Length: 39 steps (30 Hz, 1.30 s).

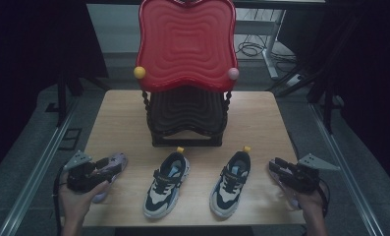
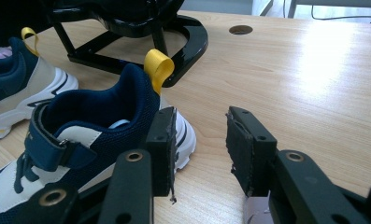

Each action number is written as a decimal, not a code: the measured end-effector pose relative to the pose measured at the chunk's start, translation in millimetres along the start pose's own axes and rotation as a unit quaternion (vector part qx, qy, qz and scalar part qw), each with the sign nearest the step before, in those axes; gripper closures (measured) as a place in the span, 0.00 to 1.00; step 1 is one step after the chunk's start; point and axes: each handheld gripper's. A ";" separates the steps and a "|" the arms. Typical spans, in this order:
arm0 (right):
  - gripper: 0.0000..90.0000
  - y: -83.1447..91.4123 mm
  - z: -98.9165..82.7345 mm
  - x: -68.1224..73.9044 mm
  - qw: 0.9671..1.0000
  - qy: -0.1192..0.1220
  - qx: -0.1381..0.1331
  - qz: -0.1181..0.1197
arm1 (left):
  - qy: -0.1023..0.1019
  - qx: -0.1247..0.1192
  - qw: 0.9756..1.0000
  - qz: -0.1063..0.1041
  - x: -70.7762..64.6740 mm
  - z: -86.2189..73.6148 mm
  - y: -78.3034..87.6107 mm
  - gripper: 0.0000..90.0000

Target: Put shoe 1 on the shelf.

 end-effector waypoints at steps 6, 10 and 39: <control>0.70 2.7 -2.5 0.4 1.000 -0.005 0.002 0.002 | 0.011 -0.004 1.000 0.000 2.1 -4.6 5.8 0.43; 0.69 5.4 -5.6 1.9 1.000 -0.003 0.006 0.005 | 0.020 -0.007 1.000 0.001 4.6 -10.4 12.8 0.44; 0.66 19.4 -15.2 -6.4 1.000 -0.018 0.011 -0.009 | 0.047 0.042 0.997 0.035 13.1 -48.5 2.6 0.70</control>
Point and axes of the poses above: each handheld gripper's, and its own axes: y roughly backward along the jaws, z roughly out of its top, x roughly to its left, and after that the axes turned 2 degrees about -x, right-handed
